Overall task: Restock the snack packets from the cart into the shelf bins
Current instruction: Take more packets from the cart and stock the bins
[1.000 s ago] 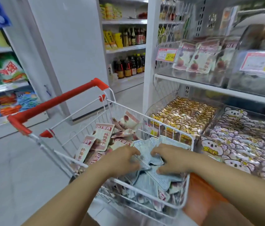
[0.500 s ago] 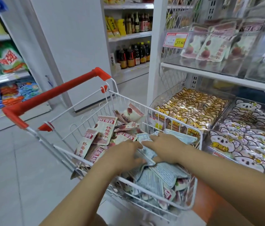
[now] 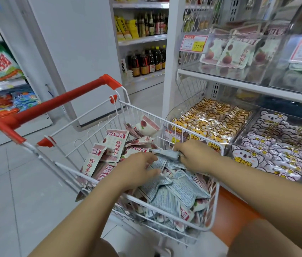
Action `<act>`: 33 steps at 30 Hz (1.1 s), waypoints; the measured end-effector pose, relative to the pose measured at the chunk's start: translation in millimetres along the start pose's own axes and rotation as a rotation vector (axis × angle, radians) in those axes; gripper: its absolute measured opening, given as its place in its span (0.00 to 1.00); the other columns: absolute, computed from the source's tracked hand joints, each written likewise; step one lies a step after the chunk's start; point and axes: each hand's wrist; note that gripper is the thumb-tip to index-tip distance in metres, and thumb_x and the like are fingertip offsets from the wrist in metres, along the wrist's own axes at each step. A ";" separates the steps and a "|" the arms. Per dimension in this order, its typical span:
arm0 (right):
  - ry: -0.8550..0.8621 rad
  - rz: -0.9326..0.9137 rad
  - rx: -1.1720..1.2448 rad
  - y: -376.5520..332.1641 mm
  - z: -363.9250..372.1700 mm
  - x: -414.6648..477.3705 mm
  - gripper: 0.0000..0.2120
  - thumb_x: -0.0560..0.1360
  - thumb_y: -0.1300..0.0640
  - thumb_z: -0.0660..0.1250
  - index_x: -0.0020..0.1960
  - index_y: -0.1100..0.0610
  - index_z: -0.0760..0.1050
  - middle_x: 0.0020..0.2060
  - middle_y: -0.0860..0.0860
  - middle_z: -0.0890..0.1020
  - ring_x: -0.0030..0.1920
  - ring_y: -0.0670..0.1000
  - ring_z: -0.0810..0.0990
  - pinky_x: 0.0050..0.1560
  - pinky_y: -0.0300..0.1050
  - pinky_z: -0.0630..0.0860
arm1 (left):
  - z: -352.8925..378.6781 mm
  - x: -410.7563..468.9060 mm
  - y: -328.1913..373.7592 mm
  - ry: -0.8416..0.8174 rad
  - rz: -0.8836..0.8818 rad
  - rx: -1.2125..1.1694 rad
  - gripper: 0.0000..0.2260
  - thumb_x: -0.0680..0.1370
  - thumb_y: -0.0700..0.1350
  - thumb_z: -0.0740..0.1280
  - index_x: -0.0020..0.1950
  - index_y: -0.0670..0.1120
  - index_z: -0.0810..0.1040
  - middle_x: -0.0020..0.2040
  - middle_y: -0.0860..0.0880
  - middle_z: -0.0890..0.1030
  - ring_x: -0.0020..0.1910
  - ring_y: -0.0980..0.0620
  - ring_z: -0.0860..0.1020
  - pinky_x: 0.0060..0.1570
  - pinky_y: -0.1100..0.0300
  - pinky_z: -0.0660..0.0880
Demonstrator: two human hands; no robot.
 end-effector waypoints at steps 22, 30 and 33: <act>-0.234 0.263 0.816 -30.9 -3.8 -25.2 0.20 0.77 0.60 0.69 0.68 0.55 0.73 0.52 0.55 0.85 0.53 0.57 0.84 0.59 0.59 0.79 | -30.7 -19.3 5.3 0.417 -0.216 -1.532 0.11 0.84 0.44 0.62 0.65 0.45 0.77 0.54 0.43 0.86 0.50 0.46 0.86 0.43 0.50 0.82; -0.319 0.243 0.593 -69.8 31.2 0.5 0.45 0.73 0.41 0.73 0.80 0.56 0.54 0.77 0.52 0.64 0.73 0.55 0.69 0.68 0.44 0.68 | -41.1 -27.3 -9.5 0.353 -0.329 -1.635 0.08 0.80 0.35 0.65 0.59 0.36 0.76 0.56 0.34 0.83 0.43 0.43 0.85 0.31 0.57 0.79; -0.381 0.301 0.681 -66.6 20.3 3.0 0.41 0.72 0.47 0.76 0.77 0.58 0.61 0.74 0.53 0.68 0.72 0.55 0.70 0.67 0.42 0.68 | -39.2 -27.6 -10.7 0.367 -0.283 -1.581 0.12 0.80 0.32 0.63 0.63 0.37 0.74 0.54 0.34 0.84 0.45 0.41 0.86 0.32 0.56 0.80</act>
Point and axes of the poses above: each hand's wrist, its own x-axis towards the middle knuckle, its own z-axis out of the palm, y = z × x
